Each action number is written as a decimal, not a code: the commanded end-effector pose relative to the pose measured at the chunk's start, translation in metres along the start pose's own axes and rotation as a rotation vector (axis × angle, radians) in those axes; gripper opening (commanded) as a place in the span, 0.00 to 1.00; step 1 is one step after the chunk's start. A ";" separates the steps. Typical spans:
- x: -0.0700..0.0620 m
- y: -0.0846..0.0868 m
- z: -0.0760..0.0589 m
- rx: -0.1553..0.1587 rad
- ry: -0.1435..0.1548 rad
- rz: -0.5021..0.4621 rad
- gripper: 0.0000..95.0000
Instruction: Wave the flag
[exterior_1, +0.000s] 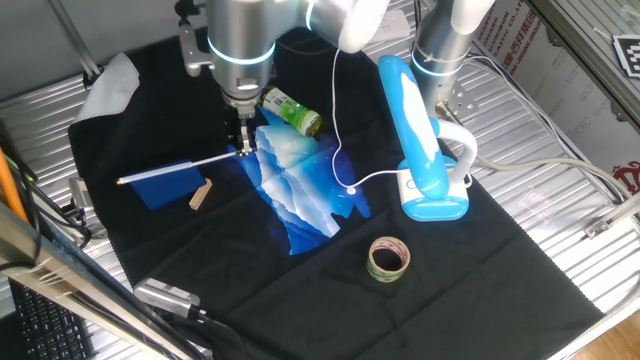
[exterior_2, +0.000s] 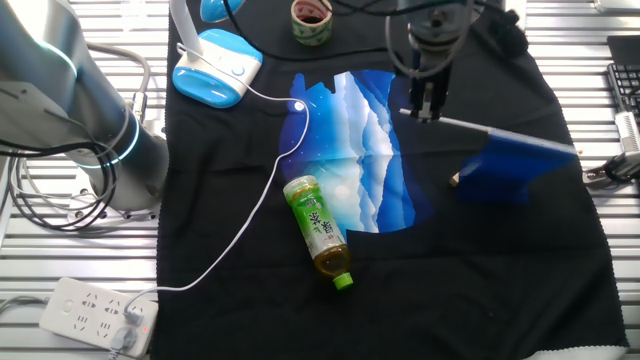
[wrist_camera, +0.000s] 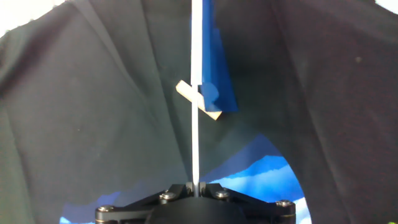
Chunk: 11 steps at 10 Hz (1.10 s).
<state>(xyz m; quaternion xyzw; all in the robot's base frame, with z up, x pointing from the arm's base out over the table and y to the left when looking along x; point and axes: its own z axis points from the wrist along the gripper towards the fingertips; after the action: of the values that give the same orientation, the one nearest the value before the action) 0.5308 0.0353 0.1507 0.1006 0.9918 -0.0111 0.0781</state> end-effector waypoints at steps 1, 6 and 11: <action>0.001 0.000 0.008 0.002 -0.009 0.001 0.00; 0.001 -0.005 0.032 -0.007 -0.031 -0.009 0.00; -0.003 -0.011 0.058 -0.021 -0.019 -0.016 0.00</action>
<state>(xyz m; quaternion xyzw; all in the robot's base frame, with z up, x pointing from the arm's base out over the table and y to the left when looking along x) 0.5402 0.0230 0.0922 0.0905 0.9921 0.0019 0.0865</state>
